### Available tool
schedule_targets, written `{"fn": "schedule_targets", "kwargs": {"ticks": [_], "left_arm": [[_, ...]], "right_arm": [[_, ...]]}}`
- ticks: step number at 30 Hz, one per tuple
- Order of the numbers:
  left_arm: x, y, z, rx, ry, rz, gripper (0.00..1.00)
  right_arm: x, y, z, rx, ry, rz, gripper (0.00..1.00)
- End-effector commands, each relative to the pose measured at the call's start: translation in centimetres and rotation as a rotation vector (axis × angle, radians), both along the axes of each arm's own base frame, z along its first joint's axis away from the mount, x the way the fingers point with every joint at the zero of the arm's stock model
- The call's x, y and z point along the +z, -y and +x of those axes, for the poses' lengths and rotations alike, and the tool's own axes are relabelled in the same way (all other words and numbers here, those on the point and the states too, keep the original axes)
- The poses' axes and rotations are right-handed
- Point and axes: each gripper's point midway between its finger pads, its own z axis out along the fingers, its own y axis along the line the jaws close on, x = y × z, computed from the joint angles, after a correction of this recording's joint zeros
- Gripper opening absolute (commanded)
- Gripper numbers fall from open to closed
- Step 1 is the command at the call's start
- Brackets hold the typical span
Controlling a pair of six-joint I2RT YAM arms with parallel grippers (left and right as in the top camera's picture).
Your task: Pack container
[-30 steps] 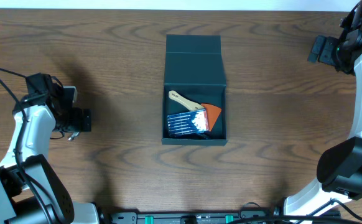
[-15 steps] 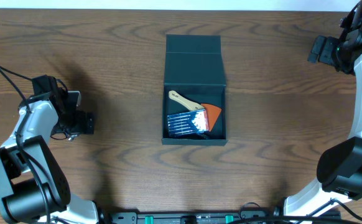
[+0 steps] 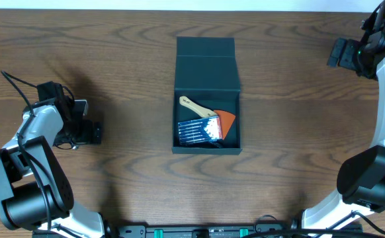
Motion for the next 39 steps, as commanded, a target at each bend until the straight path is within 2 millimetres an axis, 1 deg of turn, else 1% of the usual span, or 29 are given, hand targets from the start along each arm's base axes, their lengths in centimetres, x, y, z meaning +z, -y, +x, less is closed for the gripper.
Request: {"fn": "schedule_targets", "kwargs": {"ticks": [1,5,14,19,28,32,37,39], "left_arm": [[-0.89,-0.41,-1.32,0.02,-0.058,0.019,0.99],[-0.9,-0.27,-1.69,0.02,-0.073,0.013,1.0],[-0.9,-0.24,-1.8,0.02,-0.078,0.012,0.86],[-0.89,-0.24,-1.79,0.02,-0.077,0.012,0.75],[-0.9,-0.24,-1.79,0.02,-0.077,0.012,0.61],[-0.9,-0.24,-1.79,0.02,-0.077,0.012,0.55],[-0.89,-0.24,-1.79,0.02,-0.077,0.012,0.52],[-0.89,-0.24,-1.8,0.02,-0.077,0.012,0.47]], "right_arm": [[-0.66,0.39,-0.3,-0.002,-0.026,-0.007,0.99],[-0.67,0.39,-0.33,-0.002,-0.027,-0.007,0.99],[-0.68,0.38,-0.33,-0.002,-0.027,-0.007,0.99],[-0.67,0.38,-0.32,-0.002,-0.027,-0.006,0.99],[-0.68,0.38,-0.33,-0.002,-0.027,-0.006,0.99],[-0.69,0.37,-0.36,-0.002,-0.028,-0.006,0.99],[-0.73,0.34,-0.45,-0.002,-0.032,-0.005,0.99],[-0.75,0.33,-0.49,-0.002,-0.034,-0.004,0.99]]}}
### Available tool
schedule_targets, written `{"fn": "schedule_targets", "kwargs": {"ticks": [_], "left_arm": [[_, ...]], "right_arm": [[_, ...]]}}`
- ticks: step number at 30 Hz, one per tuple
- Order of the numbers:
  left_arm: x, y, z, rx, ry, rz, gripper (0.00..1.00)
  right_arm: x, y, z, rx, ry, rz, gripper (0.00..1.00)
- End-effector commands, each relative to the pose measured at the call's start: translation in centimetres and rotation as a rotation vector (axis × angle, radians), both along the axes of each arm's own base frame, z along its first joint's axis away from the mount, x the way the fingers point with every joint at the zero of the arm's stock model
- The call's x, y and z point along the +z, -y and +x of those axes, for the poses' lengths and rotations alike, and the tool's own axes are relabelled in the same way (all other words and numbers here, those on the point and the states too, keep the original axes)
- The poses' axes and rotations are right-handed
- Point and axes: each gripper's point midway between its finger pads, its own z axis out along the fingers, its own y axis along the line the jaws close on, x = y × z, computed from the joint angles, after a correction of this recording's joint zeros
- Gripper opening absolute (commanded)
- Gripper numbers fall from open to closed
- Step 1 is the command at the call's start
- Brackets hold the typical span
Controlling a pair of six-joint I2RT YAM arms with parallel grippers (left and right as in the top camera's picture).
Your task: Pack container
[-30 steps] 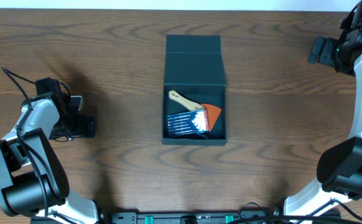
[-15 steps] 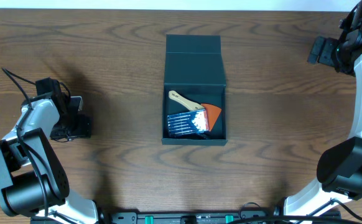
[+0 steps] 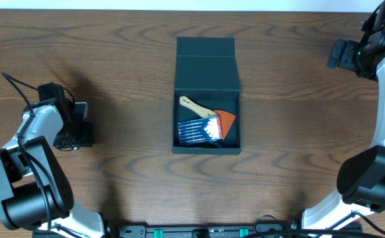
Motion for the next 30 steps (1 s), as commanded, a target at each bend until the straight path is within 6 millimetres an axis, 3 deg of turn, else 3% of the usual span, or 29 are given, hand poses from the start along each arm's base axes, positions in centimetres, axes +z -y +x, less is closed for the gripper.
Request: {"fn": "schedule_targets", "kwargs": {"ticks": [1,12,15,22,28,30], "left_arm": [[-0.84,-0.29,-0.98,0.003,-0.043,0.012,0.45],[-0.84,-0.29,-0.98,0.003,-0.043,0.012,0.32],[-0.84,-0.29,-0.98,0.003,-0.043,0.012,0.2],[-0.85,-0.29,-0.98,0.003,-0.043,0.012,0.19],[-0.84,-0.29,-0.98,0.003,-0.043,0.012,0.06],[-0.84,-0.29,-0.98,0.003,-0.043,0.012,0.06]], "right_arm": [[-0.61,0.41,-0.21,-0.002,-0.021,-0.008,0.99],[-0.67,0.37,-0.32,-0.002,-0.026,-0.006,0.99],[-0.69,0.36,-0.36,-0.002,-0.028,-0.005,0.99],[-0.68,0.36,-0.36,-0.002,-0.028,-0.006,0.99],[-0.68,0.36,-0.36,-0.002,-0.028,-0.006,0.99],[-0.68,0.36,-0.36,-0.002,-0.028,-0.006,0.99]]}}
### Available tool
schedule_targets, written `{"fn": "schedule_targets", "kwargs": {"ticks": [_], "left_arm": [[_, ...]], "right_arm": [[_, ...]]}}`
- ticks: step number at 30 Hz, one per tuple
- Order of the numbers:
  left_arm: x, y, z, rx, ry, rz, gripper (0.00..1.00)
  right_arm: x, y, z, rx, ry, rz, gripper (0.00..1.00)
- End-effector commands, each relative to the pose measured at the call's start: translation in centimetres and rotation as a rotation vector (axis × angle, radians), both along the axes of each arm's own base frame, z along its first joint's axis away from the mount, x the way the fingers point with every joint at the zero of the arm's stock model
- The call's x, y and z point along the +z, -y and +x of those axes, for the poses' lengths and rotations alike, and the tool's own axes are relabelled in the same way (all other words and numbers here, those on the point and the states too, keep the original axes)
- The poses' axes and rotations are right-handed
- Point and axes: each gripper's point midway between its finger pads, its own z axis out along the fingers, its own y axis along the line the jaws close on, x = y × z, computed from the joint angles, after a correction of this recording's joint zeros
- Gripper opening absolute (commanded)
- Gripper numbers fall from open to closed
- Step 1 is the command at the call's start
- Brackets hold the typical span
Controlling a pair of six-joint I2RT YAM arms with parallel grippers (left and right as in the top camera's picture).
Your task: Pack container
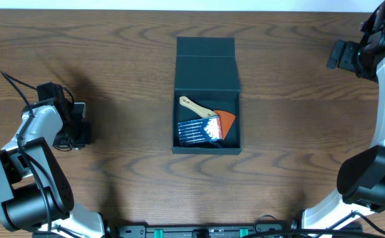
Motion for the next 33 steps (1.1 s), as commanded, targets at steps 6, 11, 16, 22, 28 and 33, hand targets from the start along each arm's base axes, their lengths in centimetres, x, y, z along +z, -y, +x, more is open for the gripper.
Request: {"fn": "schedule_targets", "kwargs": {"ticks": [6,11,16,22,28,33], "left_arm": [[-1.0,0.2,-0.8,0.003,-0.035,-0.018,0.06],[-1.0,0.2,-0.8,0.003,-0.035,-0.018,0.06],[-1.0,0.2,-0.8,0.018,-0.034,-0.019,0.06],[0.1,0.2,-0.2,0.021,0.005,-0.006,0.06],[3.2,-0.1,0.7,0.02,0.084,0.02,0.06],[5.8,-0.2,0.8,0.02,0.155,0.044,0.06]], "right_arm": [[-0.6,0.4,-0.2,-0.002,-0.02,-0.008,0.99],[-0.6,0.4,-0.2,-0.002,-0.021,-0.008,0.99],[-0.6,0.4,-0.3,-0.002,-0.023,-0.007,0.99],[-0.6,0.4,-0.3,-0.002,-0.025,-0.007,0.99],[-0.6,0.4,-0.3,-0.002,-0.025,-0.006,0.99],[-0.7,0.4,-0.3,-0.002,-0.027,-0.006,0.99]]}}
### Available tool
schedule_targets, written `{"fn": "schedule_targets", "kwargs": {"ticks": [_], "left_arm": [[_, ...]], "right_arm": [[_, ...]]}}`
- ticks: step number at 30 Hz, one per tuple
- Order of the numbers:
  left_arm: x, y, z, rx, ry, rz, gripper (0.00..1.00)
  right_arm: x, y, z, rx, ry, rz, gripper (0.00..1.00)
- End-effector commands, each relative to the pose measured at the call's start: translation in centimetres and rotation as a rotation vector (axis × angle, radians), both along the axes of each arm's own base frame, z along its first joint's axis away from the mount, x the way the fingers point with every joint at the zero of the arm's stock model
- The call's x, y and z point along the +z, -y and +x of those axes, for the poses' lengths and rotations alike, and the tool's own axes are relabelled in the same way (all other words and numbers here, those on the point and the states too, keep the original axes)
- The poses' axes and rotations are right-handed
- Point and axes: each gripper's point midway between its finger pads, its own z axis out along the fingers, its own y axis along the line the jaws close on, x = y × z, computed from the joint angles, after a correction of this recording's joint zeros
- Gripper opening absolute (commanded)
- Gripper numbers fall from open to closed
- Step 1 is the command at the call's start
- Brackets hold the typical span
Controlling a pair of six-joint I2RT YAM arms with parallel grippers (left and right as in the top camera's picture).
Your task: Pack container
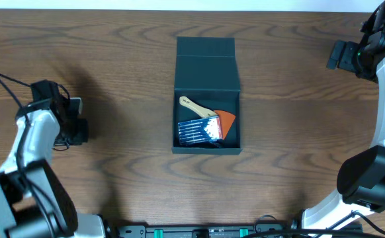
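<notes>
A dark green box (206, 141) stands open at the table's middle, its lid (206, 64) folded back flat behind it. Inside lie a wooden-handled brush with orange bristles (209, 114) and a blue pack of pens (198, 131). My left gripper (75, 129) is far to the left of the box, low over the table, nothing seen in it; its jaws are not clear from above. My right gripper (339, 54) hangs at the far right, well away from the box, its jaws also unclear.
Brown wooden table (113, 59) all around. A black cable (4, 79) loops off the left arm near the left edge.
The left arm has drawn a little further left and its elbow has swung toward the table's left edge. The box, its contents and the right arm are unchanged.
The left gripper stood left of the box and was a bit further left at each later moment. The box stayed open with the brush and pens inside, and the right arm held still at the far right.
</notes>
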Motion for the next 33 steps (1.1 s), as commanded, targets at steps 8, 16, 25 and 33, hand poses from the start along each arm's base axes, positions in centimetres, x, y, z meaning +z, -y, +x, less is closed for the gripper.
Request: {"fn": "schedule_targets", "kwargs": {"ticks": [8,16,25,33], "left_arm": [[4.9,2.6,0.3,-0.041,0.121,-0.035,0.06],[13.1,13.2,4.7,-0.258,0.267,-0.099,0.06],[20.7,25.4,6.0,-0.456,0.45,-0.17,0.06],[17.4,32.0,3.9,-0.572,0.349,-0.207,0.06]], "right_arm": [[-0.6,0.4,-0.2,-0.002,-0.02,-0.008,0.99],[-0.7,0.3,-0.4,-0.002,-0.031,-0.005,0.99],[-1.1,0.0,-1.5,-0.001,-0.076,0.01,0.99],[-1.4,-0.3,-2.2,0.0,-0.109,0.023,0.99]]}}
